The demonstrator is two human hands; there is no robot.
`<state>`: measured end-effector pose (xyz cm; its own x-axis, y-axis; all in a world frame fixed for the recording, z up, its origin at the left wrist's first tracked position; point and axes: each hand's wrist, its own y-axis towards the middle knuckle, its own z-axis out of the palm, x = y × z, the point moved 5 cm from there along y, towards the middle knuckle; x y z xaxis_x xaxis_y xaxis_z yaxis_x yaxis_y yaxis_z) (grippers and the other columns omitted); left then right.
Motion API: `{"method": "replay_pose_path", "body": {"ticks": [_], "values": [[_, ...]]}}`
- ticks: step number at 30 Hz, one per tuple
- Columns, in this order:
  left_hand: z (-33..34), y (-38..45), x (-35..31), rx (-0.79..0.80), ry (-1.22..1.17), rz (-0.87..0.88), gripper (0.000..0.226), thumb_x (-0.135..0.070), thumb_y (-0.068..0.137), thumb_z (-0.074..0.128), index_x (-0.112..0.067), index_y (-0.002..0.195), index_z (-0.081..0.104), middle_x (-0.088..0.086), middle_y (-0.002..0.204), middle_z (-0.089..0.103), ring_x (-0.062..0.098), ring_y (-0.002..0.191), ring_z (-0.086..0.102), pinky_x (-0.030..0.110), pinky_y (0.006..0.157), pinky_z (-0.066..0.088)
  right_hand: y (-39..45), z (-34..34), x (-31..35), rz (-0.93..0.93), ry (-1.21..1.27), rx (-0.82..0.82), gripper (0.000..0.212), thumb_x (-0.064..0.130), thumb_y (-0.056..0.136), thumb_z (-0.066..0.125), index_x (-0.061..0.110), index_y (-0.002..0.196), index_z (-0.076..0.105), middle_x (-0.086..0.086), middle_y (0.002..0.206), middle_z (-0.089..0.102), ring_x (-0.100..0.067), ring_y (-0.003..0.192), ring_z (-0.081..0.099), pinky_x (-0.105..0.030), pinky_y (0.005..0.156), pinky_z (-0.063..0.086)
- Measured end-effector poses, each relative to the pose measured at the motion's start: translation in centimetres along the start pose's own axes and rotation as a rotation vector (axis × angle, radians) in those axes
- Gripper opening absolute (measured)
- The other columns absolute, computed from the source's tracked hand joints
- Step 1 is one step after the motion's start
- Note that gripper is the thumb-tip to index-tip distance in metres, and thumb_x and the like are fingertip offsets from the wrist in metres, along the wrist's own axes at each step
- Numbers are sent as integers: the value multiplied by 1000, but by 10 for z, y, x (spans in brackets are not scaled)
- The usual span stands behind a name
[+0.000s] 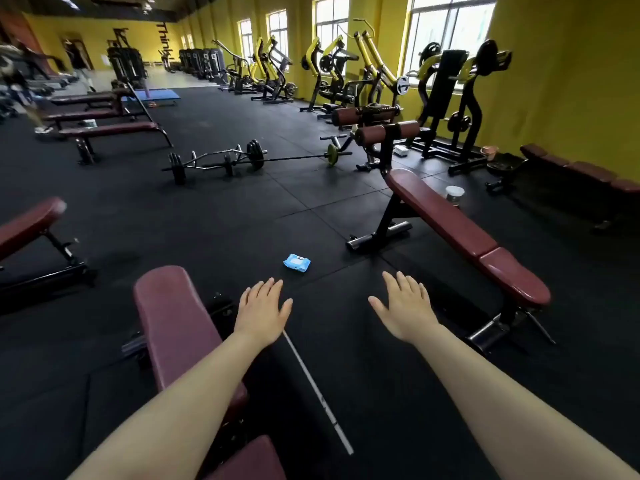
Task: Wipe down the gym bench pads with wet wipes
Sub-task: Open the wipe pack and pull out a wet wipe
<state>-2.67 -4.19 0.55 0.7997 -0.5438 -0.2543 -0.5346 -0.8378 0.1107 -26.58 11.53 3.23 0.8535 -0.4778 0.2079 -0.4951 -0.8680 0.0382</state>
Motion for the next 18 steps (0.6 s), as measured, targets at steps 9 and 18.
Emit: {"method": "replay_pose_path", "body": {"ticks": [9,18], "values": [[81,124,-67,54,-117,-151,52,-43,103,37,-23,151,37,0,159,33,18,148,26,38,122,15,146,12,-106,-50,85,51,68,53,101,35,15,155,19,-11,160,24,-27,149,15,-43,122,12],[114,232,-76,108,-68,-209,55,-47,105,29,-24,154,30,-1,162,26,18,151,18,39,123,9,296,44,-142,-85,100,158,67,54,100,34,15,154,22,-11,159,27,-27,149,16,-44,122,15]]}}
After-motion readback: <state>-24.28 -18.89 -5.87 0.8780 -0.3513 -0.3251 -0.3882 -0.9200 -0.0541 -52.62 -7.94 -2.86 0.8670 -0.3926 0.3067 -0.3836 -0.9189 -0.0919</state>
